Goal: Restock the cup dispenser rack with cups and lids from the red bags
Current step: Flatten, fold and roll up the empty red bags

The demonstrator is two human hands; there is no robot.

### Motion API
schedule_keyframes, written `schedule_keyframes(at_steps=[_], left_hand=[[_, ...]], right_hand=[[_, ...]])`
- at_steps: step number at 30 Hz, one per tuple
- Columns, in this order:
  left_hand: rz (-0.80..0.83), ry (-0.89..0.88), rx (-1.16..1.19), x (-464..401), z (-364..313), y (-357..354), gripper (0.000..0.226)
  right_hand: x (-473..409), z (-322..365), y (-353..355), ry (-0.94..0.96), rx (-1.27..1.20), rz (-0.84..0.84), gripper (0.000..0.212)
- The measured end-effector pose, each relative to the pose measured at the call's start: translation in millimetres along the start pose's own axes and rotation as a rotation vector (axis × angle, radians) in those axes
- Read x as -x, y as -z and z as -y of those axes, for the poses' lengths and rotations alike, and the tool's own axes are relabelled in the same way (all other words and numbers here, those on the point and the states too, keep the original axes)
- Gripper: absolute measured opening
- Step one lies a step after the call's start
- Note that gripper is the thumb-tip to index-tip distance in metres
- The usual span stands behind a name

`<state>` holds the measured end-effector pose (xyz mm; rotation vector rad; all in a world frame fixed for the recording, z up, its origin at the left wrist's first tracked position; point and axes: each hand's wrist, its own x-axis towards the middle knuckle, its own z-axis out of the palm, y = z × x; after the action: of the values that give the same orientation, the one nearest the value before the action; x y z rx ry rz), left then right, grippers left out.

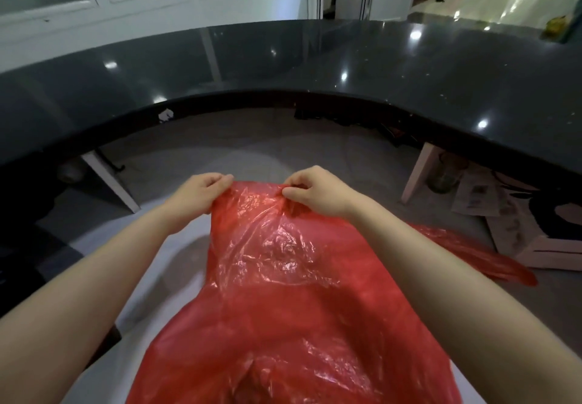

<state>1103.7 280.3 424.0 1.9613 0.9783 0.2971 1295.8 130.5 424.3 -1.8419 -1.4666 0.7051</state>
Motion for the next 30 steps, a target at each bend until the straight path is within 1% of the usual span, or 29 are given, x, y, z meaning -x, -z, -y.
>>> schedule_keyframes(at_steps=[1, 3, 4, 5, 6, 8, 9, 10, 11, 12, 13, 14, 15, 16, 18, 20, 21, 23, 25, 28, 30], left_hand=[[0.034, 0.012, 0.026, 1.7, 0.5, 0.5, 0.032], [0.051, 0.006, 0.069, 2.3, 1.5, 0.0, 0.018], [0.031, -0.004, 0.08, 1.6, 2.2, -0.6, 0.017], [-0.006, -0.014, 0.083, 1.0, 1.9, -1.3, 0.017], [-0.056, -0.021, 0.083, 0.1, 2.2, -0.8, 0.017], [-0.144, -0.017, 0.105, -2.2, 3.5, 3.1, 0.016], [-0.167, -0.011, 0.12, -3.0, 4.9, 6.0, 0.015], [-0.179, -0.007, 0.121, -4.4, 7.2, 9.7, 0.014], [-0.187, -0.002, 0.116, -5.6, 9.8, 13.5, 0.012], [-0.196, 0.001, 0.122, -7.3, 13.2, 17.1, 0.008], [-0.208, 0.002, 0.16, -8.6, 16.3, 19.6, 0.003], [-0.22, 0.007, 0.215, -9.7, 19.7, 20.4, 0.008], [-0.224, 0.029, 0.276, -10.6, 23.2, 19.3, 0.013], [-0.218, 0.071, 0.318, -10.6, 26.7, 17.3, 0.014], [-0.151, 0.191, 0.356, -8.3, 34.9, 8.7, 0.016], [-0.073, 0.286, 0.319, -6.3, 46.0, -1.7, 0.017], [-0.062, 0.309, 0.298, -6.4, 50.8, -6.7, 0.015], [-0.098, 0.33, 0.276, -10.8, 58.6, -14.2, 0.014], [-0.165, 0.334, 0.271, -17.8, 63.8, -18.4, 0.016], [-0.294, 0.332, 0.322, -29.5, 73.0, -20.1, 0.02], [-0.377, 0.329, 0.266, -37.4, 81.0, -19.7, 0.021]], right_hand=[[1.8, 1.3, 0.2, -0.009, -0.016, 0.043, 0.021], [4.7, 1.9, -1.5, -0.065, -0.161, 0.136, 0.028], [6.5, 2.2, -2.6, -0.11, -0.244, 0.185, 0.029], [7.9, 1.5, -3.8, -0.151, -0.272, 0.236, 0.03], [9.3, 0.5, -4.7, -0.176, -0.229, 0.284, 0.031], [11.1, -5.2, -7.0, -0.189, 0.005, 0.361, 0.032], [12.3, -10.5, -7.9, -0.192, 0.104, 0.398, 0.028], [14.0, -16.3, -8.6, -0.207, 0.15, 0.439, 0.02], [16.5, -22.0, -9.2, -0.231, 0.159, 0.476, 0.018], [19.0, -27.9, -9.3, -0.254, 0.171, 0.497, 0.021], [21.7, -32.7, -8.4, -0.272, 0.184, 0.504, 0.023], [24.3, -36.8, -6.9, -0.284, 0.184, 0.486, 0.023], [26.5, -41.0, -5.3, -0.294, 0.167, 0.443, 0.024], [28.3, -44.9, -3.1, -0.307, 0.146, 0.379, 0.031], [31.5, -52.7, 1.1, -0.301, 0.121, 0.256, 0.04], [35.9, -57.7, 2.6, -0.26, 0.116, 0.219, 0.034], [39.2, -59.0, 3.2, -0.245, 0.111, 0.218, 0.029], [47.8, -63.3, 7.8, -0.25, 0.082, 0.221, 0.023], [59.6, -72.4, 19.5, -0.284, 0.092, 0.223, 0.025], [79.5, -90.3, 36.2, -0.322, 0.279, 0.244, 0.027], [88.6, -98.8, 35.6, -0.318, 0.454, 0.252, 0.027]])
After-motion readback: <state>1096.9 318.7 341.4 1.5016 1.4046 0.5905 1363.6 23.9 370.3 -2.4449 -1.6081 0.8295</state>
